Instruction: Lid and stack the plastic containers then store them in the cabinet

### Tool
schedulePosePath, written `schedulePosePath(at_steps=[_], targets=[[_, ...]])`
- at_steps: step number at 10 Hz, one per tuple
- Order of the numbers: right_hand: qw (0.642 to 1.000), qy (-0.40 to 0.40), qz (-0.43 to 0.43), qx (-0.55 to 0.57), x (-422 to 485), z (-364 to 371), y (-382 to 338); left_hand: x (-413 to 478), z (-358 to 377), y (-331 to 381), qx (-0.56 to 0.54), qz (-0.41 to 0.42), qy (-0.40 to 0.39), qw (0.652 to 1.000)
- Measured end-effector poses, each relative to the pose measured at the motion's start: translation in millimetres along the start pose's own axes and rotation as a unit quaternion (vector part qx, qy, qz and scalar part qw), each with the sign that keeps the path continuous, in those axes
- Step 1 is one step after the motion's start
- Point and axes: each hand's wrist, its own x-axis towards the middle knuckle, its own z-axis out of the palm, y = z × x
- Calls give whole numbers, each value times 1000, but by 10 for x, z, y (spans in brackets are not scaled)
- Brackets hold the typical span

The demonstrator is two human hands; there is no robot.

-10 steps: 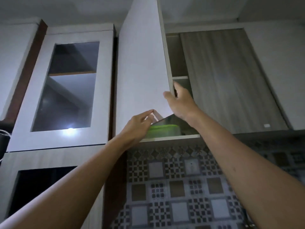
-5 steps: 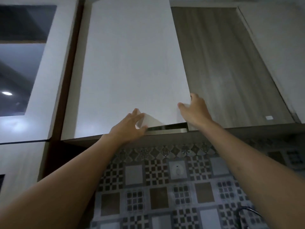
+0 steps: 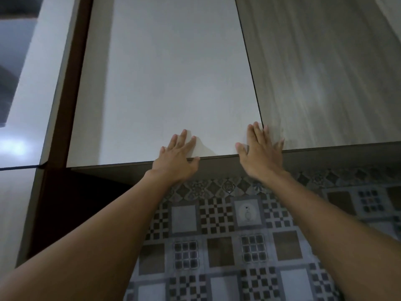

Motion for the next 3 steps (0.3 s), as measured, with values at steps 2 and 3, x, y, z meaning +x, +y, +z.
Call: schedulePosePath(at_steps=[2, 3], targets=[[992, 4, -3, 125, -530, -41, -121, -417, 79, -9, -52, 6, 60, 997], [986, -35, -9, 164, -923, 5, -219, -808, 238, -17, -106, -13, 83, 991]])
